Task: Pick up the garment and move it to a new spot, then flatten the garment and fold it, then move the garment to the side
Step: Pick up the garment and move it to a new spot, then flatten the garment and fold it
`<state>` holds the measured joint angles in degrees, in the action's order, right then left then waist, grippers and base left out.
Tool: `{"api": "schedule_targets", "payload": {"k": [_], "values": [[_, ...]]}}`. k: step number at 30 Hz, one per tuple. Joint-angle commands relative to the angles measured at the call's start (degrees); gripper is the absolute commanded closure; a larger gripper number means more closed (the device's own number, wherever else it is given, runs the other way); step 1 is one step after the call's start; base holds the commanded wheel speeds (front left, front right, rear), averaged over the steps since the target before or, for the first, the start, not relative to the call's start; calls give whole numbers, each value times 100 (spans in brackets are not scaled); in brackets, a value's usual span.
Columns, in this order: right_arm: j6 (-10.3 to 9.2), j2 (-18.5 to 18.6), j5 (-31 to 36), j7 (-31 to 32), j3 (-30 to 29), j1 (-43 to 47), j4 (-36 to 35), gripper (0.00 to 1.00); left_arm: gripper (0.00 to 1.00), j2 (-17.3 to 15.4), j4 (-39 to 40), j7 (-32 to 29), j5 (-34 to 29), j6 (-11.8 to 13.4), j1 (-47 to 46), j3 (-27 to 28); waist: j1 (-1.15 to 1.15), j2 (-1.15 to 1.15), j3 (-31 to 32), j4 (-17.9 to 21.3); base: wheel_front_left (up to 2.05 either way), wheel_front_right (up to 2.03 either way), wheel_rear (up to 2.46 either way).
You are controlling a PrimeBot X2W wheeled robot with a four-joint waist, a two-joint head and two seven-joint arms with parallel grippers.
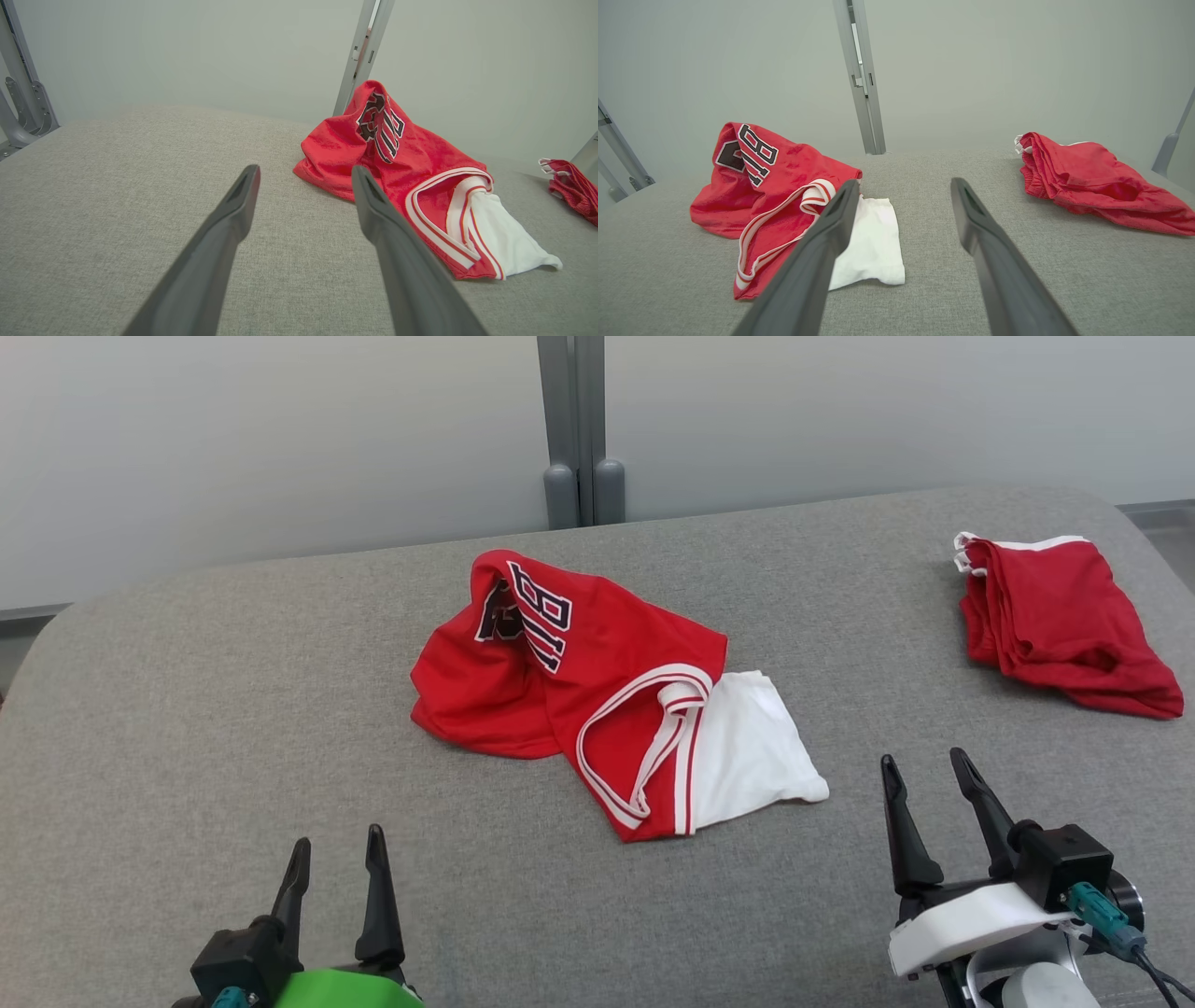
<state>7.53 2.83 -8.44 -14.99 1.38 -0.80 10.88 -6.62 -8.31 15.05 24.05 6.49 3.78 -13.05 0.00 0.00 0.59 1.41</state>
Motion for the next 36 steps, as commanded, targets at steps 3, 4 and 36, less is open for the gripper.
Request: {"api": "schedule_targets", "payload": {"k": [3, 4, 36], "values": [[-9, 12, -24, -24, -3, 23, 23, 0, 0, 27, 11, 15, -86, -28, 121, 123, 0, 0, -8, -15, 0, 0, 0], [-9, 12, -29, -24, 0, 10, 33, 0, 0, 40, 12, 15, -102, -48, 129, 148, 0, 0, -10, -22, 0, 0, 0], [-9, 12, 32, -23, 86, -173, 290, 0, 0, 205, -210, 17, -309, -242, 49, 315, 0, 0, -65, -207, 0, 0, 0]]}}
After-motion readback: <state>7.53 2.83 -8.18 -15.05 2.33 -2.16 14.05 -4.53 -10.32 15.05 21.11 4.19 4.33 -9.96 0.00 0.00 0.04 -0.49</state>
